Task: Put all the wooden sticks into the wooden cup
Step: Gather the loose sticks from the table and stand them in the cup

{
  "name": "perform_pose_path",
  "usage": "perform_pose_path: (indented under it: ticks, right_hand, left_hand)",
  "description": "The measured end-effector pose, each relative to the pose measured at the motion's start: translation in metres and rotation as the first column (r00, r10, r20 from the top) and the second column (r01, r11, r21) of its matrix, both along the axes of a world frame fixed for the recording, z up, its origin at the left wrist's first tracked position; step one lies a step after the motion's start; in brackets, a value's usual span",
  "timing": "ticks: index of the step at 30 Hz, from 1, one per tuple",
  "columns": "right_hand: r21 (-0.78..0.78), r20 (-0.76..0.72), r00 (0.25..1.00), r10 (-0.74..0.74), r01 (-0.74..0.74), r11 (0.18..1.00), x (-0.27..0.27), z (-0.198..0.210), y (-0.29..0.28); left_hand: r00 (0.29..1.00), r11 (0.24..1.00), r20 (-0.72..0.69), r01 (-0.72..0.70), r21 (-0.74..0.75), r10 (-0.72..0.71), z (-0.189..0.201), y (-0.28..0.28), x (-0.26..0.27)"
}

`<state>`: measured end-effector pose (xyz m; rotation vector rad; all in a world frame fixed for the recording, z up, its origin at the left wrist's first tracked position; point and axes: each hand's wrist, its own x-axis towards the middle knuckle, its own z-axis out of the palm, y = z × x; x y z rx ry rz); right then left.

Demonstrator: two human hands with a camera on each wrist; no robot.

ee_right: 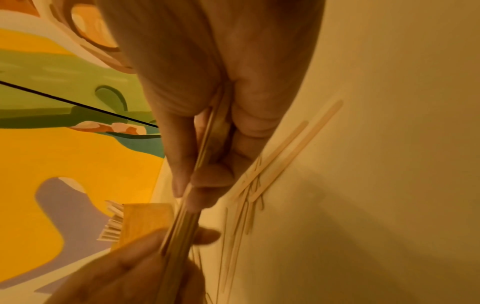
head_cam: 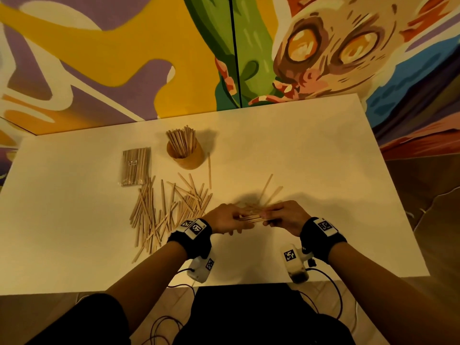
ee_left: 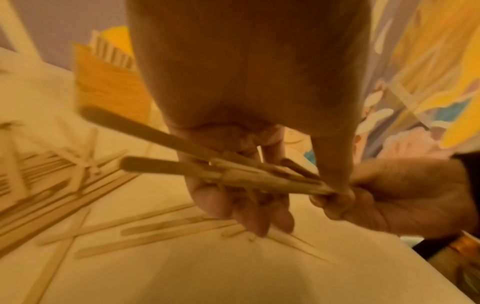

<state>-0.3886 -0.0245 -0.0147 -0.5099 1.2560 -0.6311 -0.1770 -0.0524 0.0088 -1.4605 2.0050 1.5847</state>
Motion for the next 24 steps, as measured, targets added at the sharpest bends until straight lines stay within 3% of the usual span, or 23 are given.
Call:
perform_pose_path:
  ticks: [5,8,14,19,24]
  right_hand:
    - [0.014,0.021,0.999,-0.031,0.03,0.999,-0.002,-0.001,0.002]
    - [0.003,0.011,1.0,-0.003,0.003,1.0,0.0,-0.001,0.003]
    - [-0.031,0.003,0.998,0.059,-0.059,0.998,0.016,0.001,0.005]
    - [0.0,0.028,0.996,0.089,-0.089,0.996,0.019,0.003,0.009]
    - [0.028,0.064,0.997,0.05,-0.052,0.998,0.017,0.004,0.012]
  left_hand:
    - [0.959,0.934,-0.038,-0.265,0.24,0.282,0.006,-0.001,0.019]
    - [0.944,0.916,-0.073,-0.291,0.277,0.322,0.004,0.005,0.026]
    - [0.98,0.979,0.059,-0.195,0.065,0.191,0.0,0.018,0.011]
    - [0.985,0.986,0.165,-0.026,-0.164,0.054,0.004,0.02,0.002]
    - [0.994,0.975,0.103,-0.017,-0.223,0.041,-0.004,0.024,0.005]
